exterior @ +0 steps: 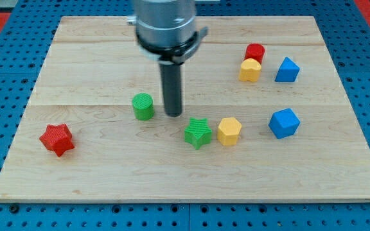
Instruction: Arrange a group of blocks at the bottom left corner of the board
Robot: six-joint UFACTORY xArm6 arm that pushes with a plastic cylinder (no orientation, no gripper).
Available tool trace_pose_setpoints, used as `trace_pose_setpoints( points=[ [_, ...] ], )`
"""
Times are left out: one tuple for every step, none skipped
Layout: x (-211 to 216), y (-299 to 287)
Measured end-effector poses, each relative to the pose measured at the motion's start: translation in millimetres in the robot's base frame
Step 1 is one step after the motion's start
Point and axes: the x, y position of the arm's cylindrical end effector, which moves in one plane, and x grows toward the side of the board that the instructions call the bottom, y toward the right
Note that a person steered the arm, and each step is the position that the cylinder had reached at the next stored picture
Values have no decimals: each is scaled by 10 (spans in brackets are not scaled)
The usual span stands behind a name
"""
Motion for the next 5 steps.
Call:
trace_pose_setpoints(
  points=[
    [-149,-495],
    [-98,-992],
    [66,-1194],
    [112,-1118],
    [238,-1562]
  ],
)
